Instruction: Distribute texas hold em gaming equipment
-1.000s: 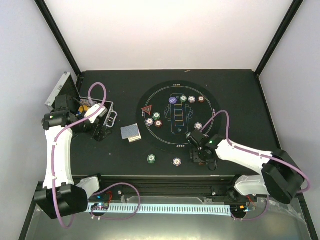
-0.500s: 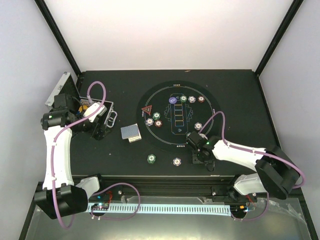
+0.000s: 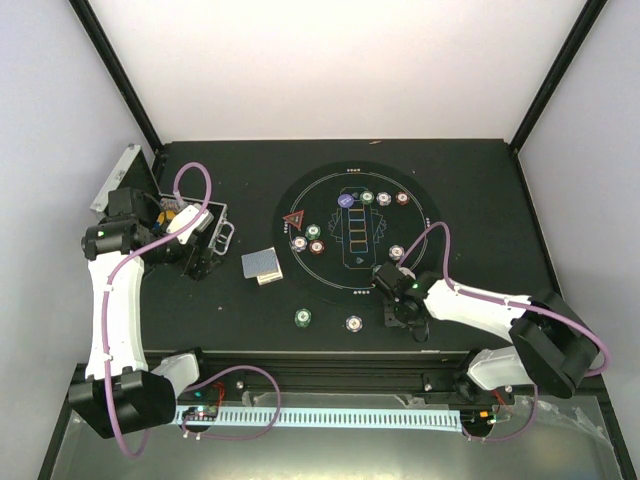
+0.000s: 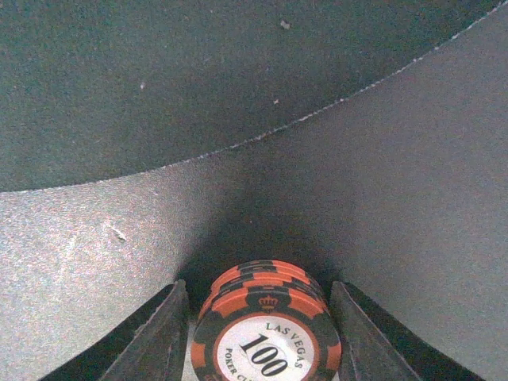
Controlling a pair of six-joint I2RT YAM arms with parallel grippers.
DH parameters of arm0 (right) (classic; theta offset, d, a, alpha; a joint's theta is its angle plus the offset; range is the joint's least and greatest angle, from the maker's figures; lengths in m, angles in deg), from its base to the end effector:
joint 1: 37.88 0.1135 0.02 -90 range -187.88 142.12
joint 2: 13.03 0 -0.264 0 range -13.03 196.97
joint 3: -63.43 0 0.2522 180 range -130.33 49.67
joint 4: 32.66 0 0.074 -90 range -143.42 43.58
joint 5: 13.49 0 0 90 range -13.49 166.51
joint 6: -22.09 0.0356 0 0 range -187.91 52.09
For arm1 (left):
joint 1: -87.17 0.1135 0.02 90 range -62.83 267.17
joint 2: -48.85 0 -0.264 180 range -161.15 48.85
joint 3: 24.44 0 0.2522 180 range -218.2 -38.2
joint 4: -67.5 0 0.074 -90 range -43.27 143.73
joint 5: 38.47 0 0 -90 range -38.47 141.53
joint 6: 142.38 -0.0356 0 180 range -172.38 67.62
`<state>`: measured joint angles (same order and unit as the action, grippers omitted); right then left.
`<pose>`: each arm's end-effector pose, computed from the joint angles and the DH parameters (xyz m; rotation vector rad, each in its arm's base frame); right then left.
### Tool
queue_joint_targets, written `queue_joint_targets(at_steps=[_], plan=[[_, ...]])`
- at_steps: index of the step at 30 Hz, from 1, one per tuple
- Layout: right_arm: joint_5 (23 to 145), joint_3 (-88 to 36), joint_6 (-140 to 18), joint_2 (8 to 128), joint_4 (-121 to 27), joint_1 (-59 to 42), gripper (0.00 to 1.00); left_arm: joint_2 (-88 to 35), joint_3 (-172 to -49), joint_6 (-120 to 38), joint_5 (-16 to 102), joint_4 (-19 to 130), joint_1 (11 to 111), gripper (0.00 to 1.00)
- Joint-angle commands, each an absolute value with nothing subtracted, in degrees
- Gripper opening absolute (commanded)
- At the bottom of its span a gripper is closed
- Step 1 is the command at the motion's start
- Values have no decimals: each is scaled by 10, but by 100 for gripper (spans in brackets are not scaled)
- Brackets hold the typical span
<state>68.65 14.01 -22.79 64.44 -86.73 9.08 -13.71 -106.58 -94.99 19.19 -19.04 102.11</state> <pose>0.1403 0.1431 0.1444 -0.0334 2.9475 0.0056 0.1756 0.0272 0.3365 0.7409 2.3909 -0.3899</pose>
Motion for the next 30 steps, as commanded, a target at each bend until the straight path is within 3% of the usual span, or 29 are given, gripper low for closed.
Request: queue_joint_targets(at_steps=[1, 19, 21, 30], plan=[[682, 148, -222, 657, -868, 94, 50, -126, -1065, -947, 184, -191, 1026, 99], [691, 130, -208, 680, -865, 95, 41, -130, -1066, -955, 185, -188, 1026, 99], [681, 125, -209, 678, -875, 95, 47, -131, -1065, -955, 184, -189, 1025, 99], [667, 115, -216, 653, -909, 94, 55, -127, -1063, -955, 178, -197, 1026, 99]])
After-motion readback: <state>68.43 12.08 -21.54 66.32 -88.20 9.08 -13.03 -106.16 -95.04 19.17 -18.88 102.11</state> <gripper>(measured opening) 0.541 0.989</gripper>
